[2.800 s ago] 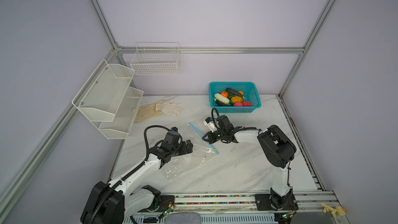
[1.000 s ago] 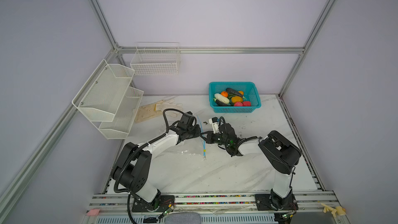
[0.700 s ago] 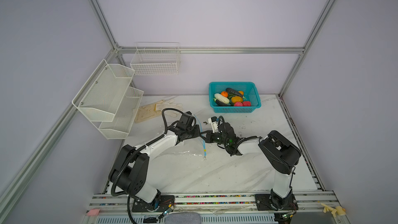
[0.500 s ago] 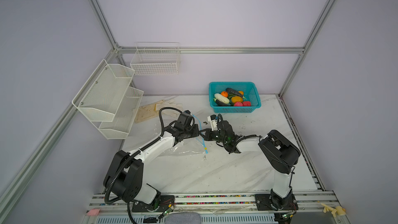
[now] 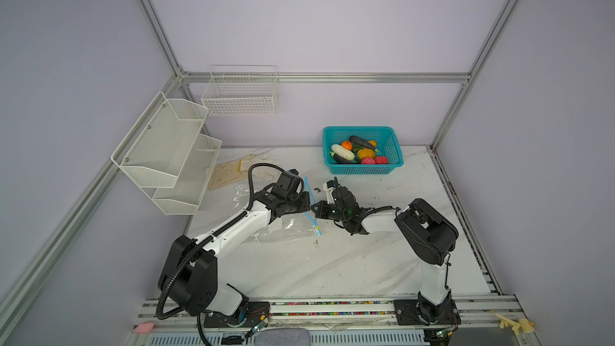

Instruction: Place the food in the zip-top bag and seal the zipper

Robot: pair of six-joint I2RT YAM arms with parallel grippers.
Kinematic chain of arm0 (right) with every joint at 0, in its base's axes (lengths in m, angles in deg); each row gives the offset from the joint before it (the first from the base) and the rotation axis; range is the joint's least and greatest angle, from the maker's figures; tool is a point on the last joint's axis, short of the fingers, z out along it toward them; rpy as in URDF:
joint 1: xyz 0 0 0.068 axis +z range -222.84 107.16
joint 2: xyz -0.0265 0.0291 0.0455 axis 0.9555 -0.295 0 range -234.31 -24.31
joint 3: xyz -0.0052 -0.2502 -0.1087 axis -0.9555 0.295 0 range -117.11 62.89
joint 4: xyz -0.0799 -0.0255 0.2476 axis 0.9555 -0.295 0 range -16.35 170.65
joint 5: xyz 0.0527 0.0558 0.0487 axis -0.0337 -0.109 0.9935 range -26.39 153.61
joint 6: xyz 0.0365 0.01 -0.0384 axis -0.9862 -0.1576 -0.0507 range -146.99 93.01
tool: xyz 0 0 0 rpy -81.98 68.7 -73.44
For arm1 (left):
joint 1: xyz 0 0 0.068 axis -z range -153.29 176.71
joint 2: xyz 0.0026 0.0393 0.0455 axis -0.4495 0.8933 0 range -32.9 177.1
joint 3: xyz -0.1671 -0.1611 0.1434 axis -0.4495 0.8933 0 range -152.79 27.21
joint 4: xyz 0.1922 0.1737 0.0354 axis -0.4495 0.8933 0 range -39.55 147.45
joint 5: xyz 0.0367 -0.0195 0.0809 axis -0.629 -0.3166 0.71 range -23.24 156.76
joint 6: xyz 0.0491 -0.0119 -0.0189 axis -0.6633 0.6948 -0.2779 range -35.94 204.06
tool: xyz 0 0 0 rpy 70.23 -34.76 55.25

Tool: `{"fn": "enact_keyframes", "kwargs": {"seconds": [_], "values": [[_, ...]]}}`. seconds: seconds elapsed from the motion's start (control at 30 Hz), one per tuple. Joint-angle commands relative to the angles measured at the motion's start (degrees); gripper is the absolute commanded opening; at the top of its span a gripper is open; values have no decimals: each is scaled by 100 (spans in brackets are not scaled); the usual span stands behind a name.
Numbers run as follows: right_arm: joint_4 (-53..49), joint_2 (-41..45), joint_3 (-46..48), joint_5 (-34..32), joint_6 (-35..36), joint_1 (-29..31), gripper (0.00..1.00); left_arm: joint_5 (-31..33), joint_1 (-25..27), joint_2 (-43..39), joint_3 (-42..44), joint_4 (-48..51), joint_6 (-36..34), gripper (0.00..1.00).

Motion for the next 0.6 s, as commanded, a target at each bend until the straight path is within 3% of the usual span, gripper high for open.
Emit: {"fn": "enact_keyframes", "kwargs": {"seconds": [0.0,0.13,0.33,0.57], "values": [[-109,-56,-167,-72,-82,47,0,-227,36,-331,-592,35,-166,0],[-90,46,-145,-17,7,48,5,-280,37,-261,-643,135,-219,0],[74,270,-14,127,156,44,34,-301,35,-43,-592,130,-201,0],[260,202,-81,286,187,43,46,-361,39,-21,-576,95,-192,0]]}}
